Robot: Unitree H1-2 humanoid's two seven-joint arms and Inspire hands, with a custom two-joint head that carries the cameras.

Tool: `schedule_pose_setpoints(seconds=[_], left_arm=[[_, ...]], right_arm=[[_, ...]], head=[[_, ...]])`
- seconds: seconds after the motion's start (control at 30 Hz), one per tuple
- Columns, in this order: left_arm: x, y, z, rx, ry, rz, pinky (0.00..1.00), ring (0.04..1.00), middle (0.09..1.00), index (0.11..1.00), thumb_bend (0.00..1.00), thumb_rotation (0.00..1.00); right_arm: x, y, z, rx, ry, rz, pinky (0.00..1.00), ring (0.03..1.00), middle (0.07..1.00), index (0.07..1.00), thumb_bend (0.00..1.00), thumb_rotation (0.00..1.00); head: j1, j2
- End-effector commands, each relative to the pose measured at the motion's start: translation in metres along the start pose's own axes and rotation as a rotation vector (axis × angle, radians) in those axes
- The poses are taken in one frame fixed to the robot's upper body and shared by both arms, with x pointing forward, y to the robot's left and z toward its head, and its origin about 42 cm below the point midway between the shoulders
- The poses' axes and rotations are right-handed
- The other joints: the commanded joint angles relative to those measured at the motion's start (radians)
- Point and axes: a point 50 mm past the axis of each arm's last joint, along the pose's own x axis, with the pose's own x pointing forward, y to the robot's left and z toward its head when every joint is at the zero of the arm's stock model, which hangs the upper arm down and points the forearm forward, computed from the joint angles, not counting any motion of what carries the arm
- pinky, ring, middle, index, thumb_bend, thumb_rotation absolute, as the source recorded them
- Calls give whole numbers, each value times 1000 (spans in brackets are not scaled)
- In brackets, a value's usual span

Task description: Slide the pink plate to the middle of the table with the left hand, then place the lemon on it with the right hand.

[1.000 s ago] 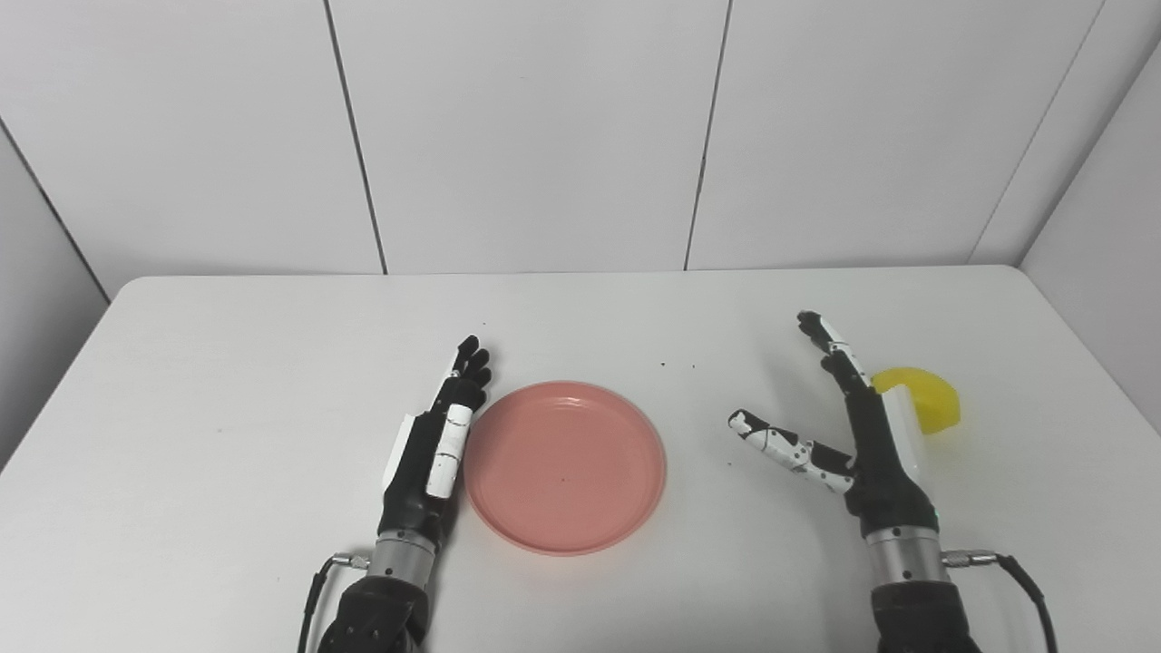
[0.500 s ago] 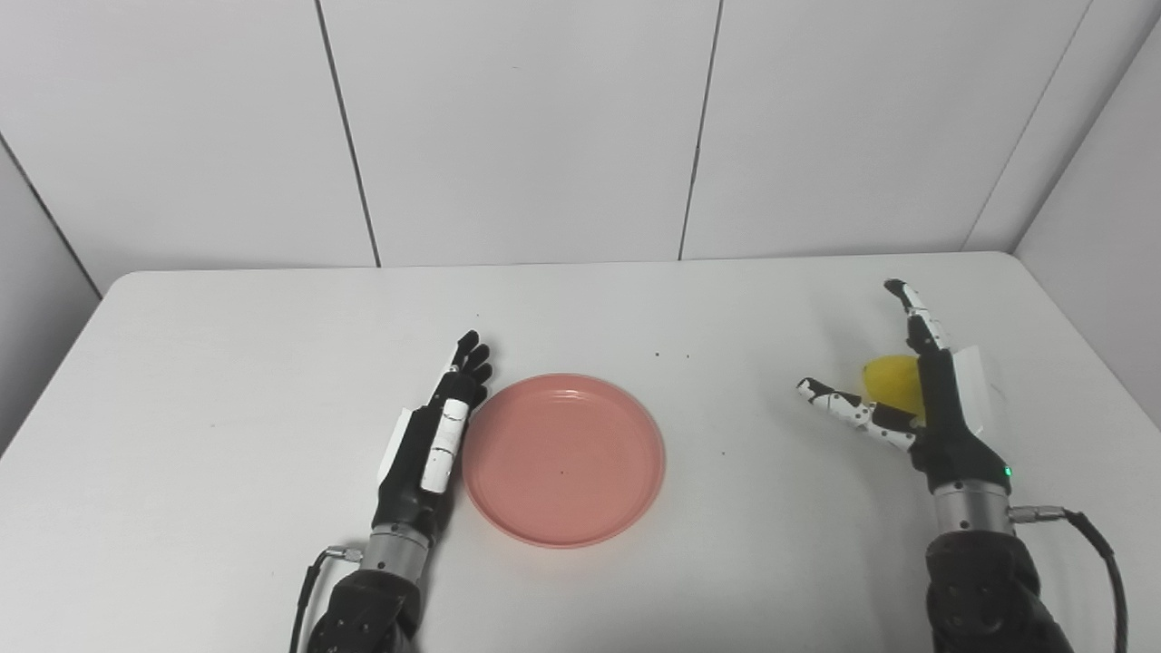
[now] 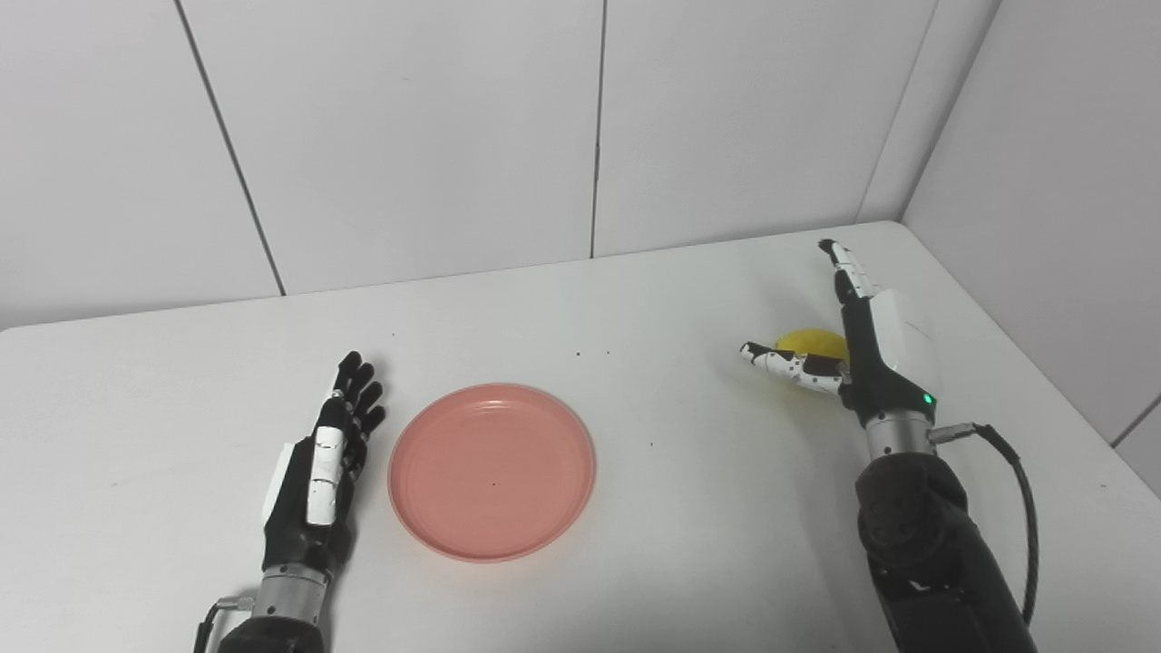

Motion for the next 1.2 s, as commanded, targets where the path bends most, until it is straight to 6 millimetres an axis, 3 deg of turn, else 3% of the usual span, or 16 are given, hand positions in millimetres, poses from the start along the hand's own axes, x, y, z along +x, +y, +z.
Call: schedule_pose_setpoints(seconds=[0.0, 0.17, 0.37, 0.5, 0.97, 1.17], left_arm=[[-12, 14, -15, -8, 56, 14, 990, 987, 995, 995, 673, 1000], [-13, 20, -15, -6, 61, 17, 987, 981, 984, 981, 630, 1000], [-12, 22, -15, -21, 69, 20, 998, 984, 986, 980, 628, 1000], [-12, 22, -14, -20, 66, 21, 1000, 984, 987, 980, 637, 1000], [-12, 22, -11, -13, 58, 23, 998, 976, 979, 973, 661, 1000], [-13, 21, -10, -7, 57, 21, 993, 976, 980, 974, 660, 1000]], right_arm=[[16, -15, 11, -46, -39, -47, 902, 939, 935, 927, 882, 364], [21, -19, 11, -84, -41, -49, 961, 936, 925, 919, 889, 331], [26, -25, 0, -93, 15, -3, 958, 940, 928, 923, 902, 328], [27, -25, -8, -74, 73, 34, 865, 936, 942, 935, 906, 340], [34, -22, -30, -79, 167, 116, 854, 943, 946, 927, 902, 277], [36, -15, -37, -38, 173, 149, 761, 886, 924, 903, 891, 194]], head=[[-16, -3], [-54, 3], [-59, 6], [-65, 9], [-60, 11], [-58, 12]])
